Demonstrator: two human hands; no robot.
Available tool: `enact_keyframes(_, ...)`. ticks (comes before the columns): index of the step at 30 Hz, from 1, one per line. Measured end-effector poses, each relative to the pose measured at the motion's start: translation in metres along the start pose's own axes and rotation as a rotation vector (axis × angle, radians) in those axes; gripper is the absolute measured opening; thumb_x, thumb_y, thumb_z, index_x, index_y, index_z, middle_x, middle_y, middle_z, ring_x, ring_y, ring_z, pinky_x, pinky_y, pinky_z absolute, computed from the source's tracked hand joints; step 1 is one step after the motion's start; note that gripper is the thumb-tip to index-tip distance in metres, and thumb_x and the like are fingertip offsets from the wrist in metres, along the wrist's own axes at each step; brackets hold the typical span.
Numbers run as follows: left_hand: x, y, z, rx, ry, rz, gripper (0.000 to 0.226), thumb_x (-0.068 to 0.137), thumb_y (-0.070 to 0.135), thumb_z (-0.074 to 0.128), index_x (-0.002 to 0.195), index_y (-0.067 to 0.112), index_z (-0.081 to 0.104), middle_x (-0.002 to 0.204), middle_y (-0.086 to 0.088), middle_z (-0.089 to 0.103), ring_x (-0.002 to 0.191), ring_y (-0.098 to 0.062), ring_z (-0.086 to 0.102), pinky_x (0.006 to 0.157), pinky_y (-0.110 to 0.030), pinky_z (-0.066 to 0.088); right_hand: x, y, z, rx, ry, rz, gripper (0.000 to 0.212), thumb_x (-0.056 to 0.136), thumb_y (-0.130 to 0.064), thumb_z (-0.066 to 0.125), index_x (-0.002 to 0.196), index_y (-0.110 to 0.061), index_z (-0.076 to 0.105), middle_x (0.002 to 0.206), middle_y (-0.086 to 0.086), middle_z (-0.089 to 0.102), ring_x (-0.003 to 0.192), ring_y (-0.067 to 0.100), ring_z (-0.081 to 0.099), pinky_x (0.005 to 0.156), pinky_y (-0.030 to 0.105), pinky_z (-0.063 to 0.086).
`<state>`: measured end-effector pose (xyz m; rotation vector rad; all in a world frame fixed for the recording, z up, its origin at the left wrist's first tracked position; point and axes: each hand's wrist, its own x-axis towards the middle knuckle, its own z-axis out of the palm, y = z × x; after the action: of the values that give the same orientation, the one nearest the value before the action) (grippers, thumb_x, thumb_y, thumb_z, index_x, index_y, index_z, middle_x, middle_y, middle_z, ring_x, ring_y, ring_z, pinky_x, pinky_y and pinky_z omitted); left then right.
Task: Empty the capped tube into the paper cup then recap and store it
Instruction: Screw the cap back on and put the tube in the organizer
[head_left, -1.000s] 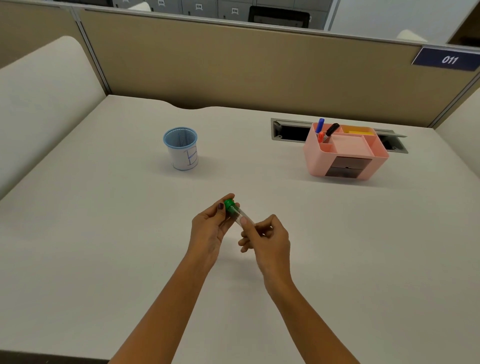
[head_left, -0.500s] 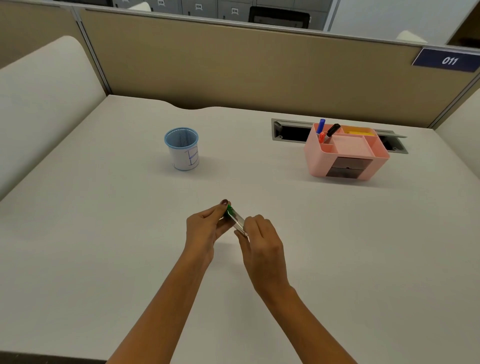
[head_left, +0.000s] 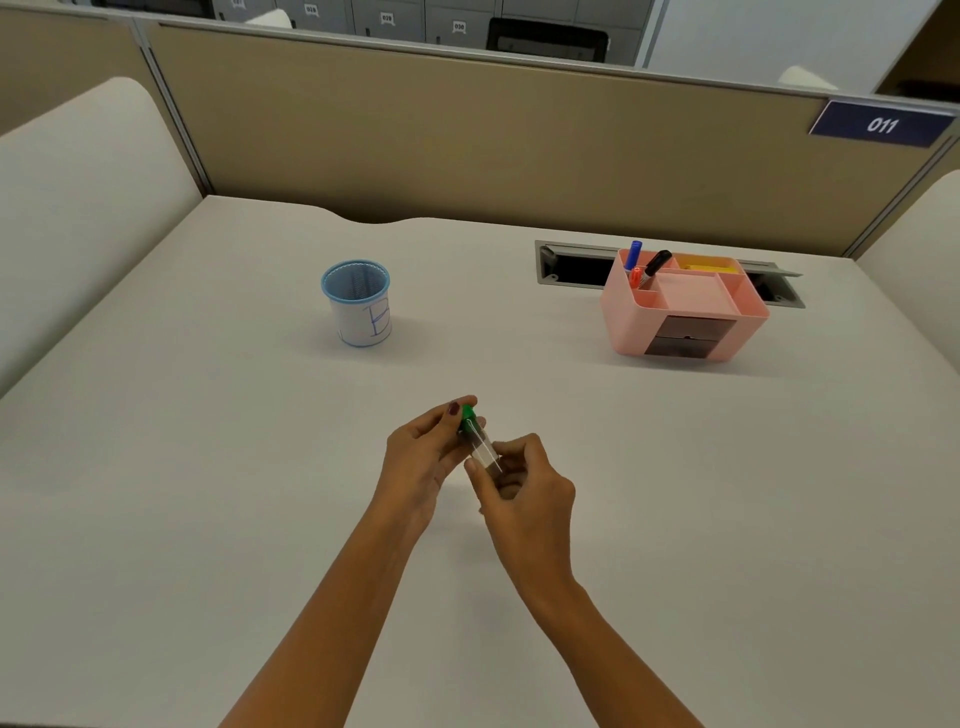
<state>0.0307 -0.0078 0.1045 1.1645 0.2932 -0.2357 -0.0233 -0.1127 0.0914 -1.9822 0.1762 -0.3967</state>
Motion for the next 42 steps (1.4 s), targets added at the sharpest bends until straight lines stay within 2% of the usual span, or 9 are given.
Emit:
enact_keyframes(3, 0.0, -0.001, 0.003, -0.004, 0.02, -0.017, 0.024, 0.091, 0.013, 0.057, 0.11, 0.006, 0.069, 0.106, -0.009, 0.072, 0.1, -0.027, 0.069, 0.093, -0.041, 0.053, -0.001, 0.003, 0.0, 0.023, -0.008, 0.056, 0.024, 0.082, -0.024, 0.076, 0.091, -0.023, 0.054, 0.072, -0.006, 0.064, 0.062, 0.011, 0.067, 0.061, 0.019, 0.059)
enact_keyframes(8, 0.002, 0.002, 0.0, -0.056, 0.035, -0.054, 0.027, 0.087, 0.015, 0.062, 0.11, 0.003, 0.068, 0.108, -0.013, 0.072, 0.097, -0.027, 0.07, 0.088, -0.037, 0.056, 0.01, 0.003, -0.008, -0.03, -0.187, 0.017, 0.033, 0.079, -0.034, 0.077, 0.096, -0.025, 0.05, 0.075, -0.009, 0.06, 0.063, 0.009, 0.058, 0.061, 0.008, 0.05)
enact_keyframes(13, 0.002, 0.005, -0.002, -0.064, -0.004, -0.077, 0.041, 0.075, 0.022, 0.069, 0.111, 0.003, 0.067, 0.107, -0.015, 0.071, 0.092, -0.025, 0.071, 0.076, -0.029, 0.06, 0.03, 0.007, -0.023, -0.066, -0.482, -0.086, 0.085, 0.068, -0.035, 0.086, 0.137, -0.025, 0.037, 0.134, -0.007, 0.045, 0.112, 0.003, 0.05, 0.087, 0.002, 0.039)
enact_keyframes(16, 0.003, 0.003, -0.001, -0.076, -0.015, -0.118, 0.039, 0.082, 0.021, 0.065, 0.114, 0.0, 0.064, 0.106, -0.017, 0.071, 0.091, -0.028, 0.071, 0.074, -0.031, 0.06, 0.037, 0.01, -0.028, -0.131, -0.552, -0.151, 0.101, 0.067, -0.035, 0.086, 0.147, -0.022, 0.026, 0.151, -0.007, 0.03, 0.134, 0.002, 0.03, 0.104, 0.001, 0.02)
enact_keyframes(19, 0.003, 0.001, -0.001, -0.054, -0.034, -0.128, 0.036, 0.084, 0.022, 0.063, 0.112, 0.0, 0.065, 0.098, -0.014, 0.074, 0.087, -0.027, 0.073, 0.071, -0.029, 0.06, 0.039, 0.01, -0.029, -0.105, -0.574, -0.172, 0.098, 0.065, -0.036, 0.087, 0.145, -0.022, 0.031, 0.147, -0.007, 0.037, 0.13, 0.002, 0.035, 0.101, -0.004, 0.021)
enact_keyframes(29, 0.003, -0.004, -0.001, -0.032, -0.039, -0.187, 0.039, 0.084, 0.028, 0.064, 0.11, -0.002, 0.065, 0.102, -0.019, 0.073, 0.091, -0.027, 0.072, 0.08, -0.03, 0.059, 0.04, 0.009, -0.03, -0.119, -0.452, -0.244, 0.082, 0.056, -0.03, 0.093, 0.125, -0.016, 0.053, 0.121, -0.002, 0.061, 0.108, 0.008, 0.056, 0.096, 0.009, 0.041)
enact_keyframes(35, 0.004, -0.008, -0.001, -0.024, -0.045, -0.196, 0.04, 0.086, 0.027, 0.063, 0.113, -0.003, 0.063, 0.106, -0.02, 0.071, 0.095, -0.028, 0.071, 0.09, -0.037, 0.055, 0.041, 0.011, -0.033, -0.154, -0.454, -0.26, 0.08, 0.055, -0.028, 0.093, 0.124, -0.014, 0.054, 0.119, 0.0, 0.063, 0.105, 0.011, 0.057, 0.092, 0.007, 0.04)
enact_keyframes(38, 0.005, -0.01, 0.001, 0.003, -0.016, -0.177, 0.038, 0.088, 0.025, 0.061, 0.114, -0.003, 0.063, 0.107, -0.021, 0.071, 0.096, -0.03, 0.07, 0.095, -0.041, 0.052, 0.041, 0.011, -0.031, -0.133, -0.476, -0.202, 0.081, 0.058, -0.027, 0.092, 0.127, -0.016, 0.052, 0.123, -0.002, 0.061, 0.108, 0.01, 0.056, 0.098, 0.015, 0.044)
enact_keyframes(42, 0.006, -0.011, 0.007, -0.029, 0.067, -0.129, 0.033, 0.089, 0.021, 0.059, 0.114, 0.0, 0.064, 0.108, -0.018, 0.07, 0.098, -0.03, 0.069, 0.089, -0.037, 0.055, 0.036, 0.014, -0.025, -0.066, -0.526, -0.053, 0.096, 0.064, -0.032, 0.089, 0.144, -0.026, 0.035, 0.14, -0.009, 0.045, 0.12, 0.003, 0.046, 0.101, 0.018, 0.042)
